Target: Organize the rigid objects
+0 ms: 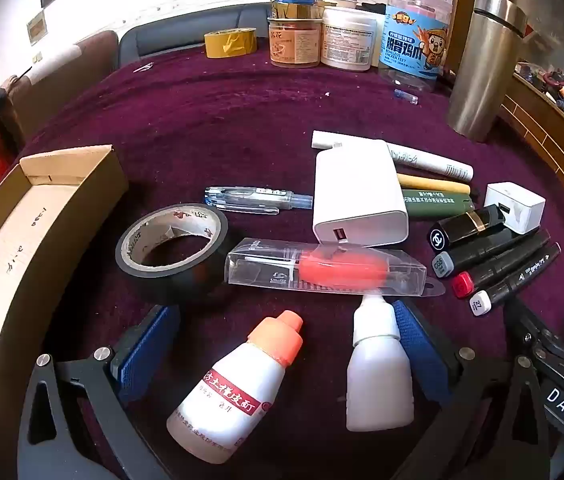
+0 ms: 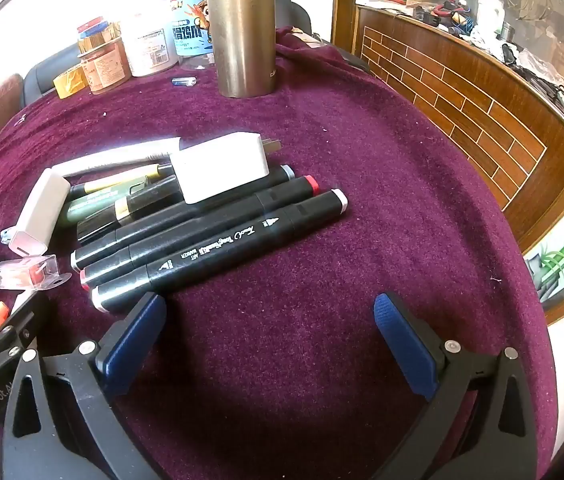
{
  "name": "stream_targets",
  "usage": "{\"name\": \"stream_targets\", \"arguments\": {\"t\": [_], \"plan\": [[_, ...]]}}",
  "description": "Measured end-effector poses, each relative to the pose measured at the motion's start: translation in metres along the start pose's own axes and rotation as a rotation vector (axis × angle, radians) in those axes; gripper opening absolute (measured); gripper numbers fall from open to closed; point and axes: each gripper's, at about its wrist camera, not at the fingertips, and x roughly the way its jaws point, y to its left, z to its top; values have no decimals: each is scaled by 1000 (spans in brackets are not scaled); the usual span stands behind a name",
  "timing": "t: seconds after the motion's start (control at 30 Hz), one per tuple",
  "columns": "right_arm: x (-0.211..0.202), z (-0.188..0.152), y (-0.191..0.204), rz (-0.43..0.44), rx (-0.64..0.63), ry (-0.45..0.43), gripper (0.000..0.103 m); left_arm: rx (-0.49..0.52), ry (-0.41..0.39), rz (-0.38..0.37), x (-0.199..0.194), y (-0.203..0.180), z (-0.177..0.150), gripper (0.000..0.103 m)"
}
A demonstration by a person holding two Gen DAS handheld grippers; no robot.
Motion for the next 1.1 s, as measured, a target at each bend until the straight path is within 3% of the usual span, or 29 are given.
{"name": "stream_targets", "arguments": {"t": [1.1], "plan": [[0, 0, -1, 5, 3, -3, 103, -3, 4, -5, 0, 0, 0, 102]]}}
